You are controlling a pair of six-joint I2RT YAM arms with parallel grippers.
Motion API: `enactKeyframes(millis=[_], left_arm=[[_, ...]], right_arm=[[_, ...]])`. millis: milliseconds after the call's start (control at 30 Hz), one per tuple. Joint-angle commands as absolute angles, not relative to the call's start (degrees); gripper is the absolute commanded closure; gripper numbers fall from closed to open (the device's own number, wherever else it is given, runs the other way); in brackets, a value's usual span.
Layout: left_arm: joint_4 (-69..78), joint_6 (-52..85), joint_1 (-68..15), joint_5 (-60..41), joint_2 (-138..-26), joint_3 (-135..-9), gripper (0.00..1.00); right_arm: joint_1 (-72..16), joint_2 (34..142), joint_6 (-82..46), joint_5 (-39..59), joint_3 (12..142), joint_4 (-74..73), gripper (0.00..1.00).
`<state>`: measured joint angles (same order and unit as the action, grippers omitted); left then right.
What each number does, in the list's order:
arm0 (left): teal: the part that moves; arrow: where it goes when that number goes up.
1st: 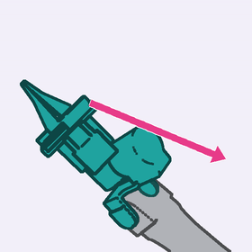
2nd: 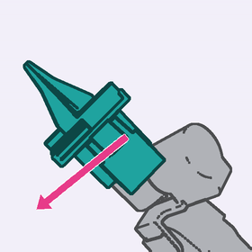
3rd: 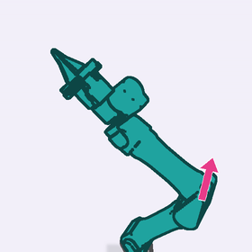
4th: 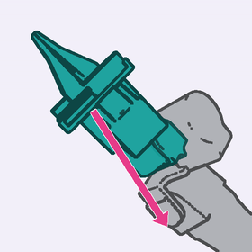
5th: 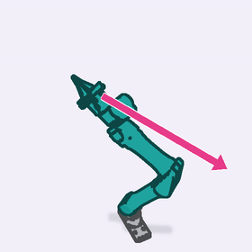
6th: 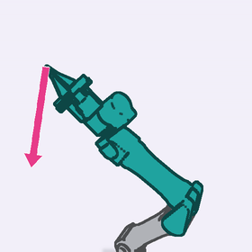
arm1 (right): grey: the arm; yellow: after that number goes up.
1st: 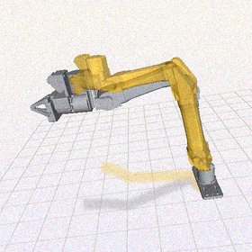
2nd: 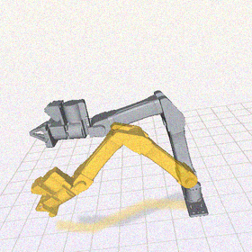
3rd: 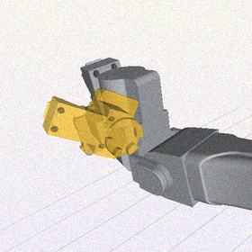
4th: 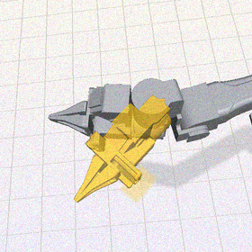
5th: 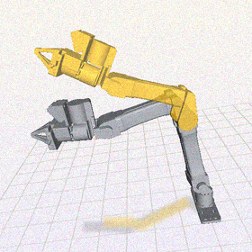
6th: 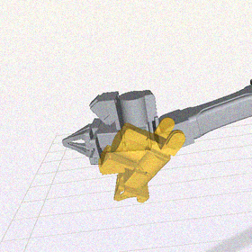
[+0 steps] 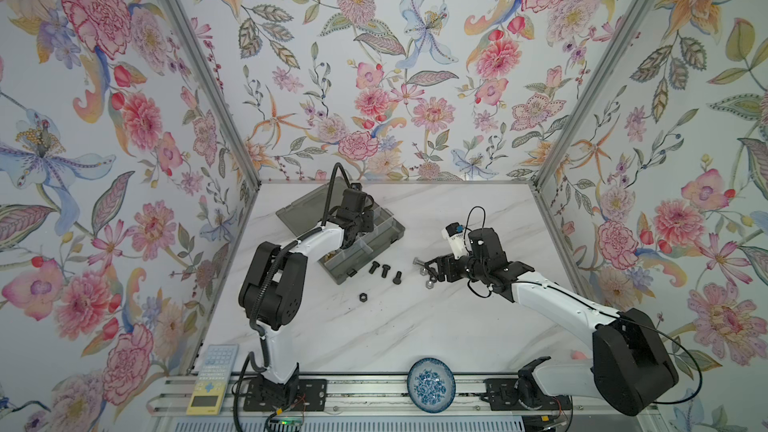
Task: Sort the screws and nuts into containers
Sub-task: 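Withdraw the left gripper from the box toward the remaining silver nuts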
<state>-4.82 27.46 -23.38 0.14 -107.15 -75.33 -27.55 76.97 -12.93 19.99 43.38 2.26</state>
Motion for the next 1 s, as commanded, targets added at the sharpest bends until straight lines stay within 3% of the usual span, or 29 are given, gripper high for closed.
enactKeyframes(millis=[0,433,967], left_arm=[[-5.0,28.0,-24.7,-2.9,-101.8,-73.7,0.38],[1.1,36.7,-40.6,-4.6,-97.1,-60.9,0.3],[-1.6,41.1,-51.6,1.2,-106.1,-65.0,0.25]], right_arm=[[-27.1,77.4,-13.3,19.6,42.7,1.9,0.23],[-23.7,77.2,-12.1,18.3,41.4,2.9,0.23],[-14.9,72.4,-14.9,18.2,36.8,2.8,0.23]])
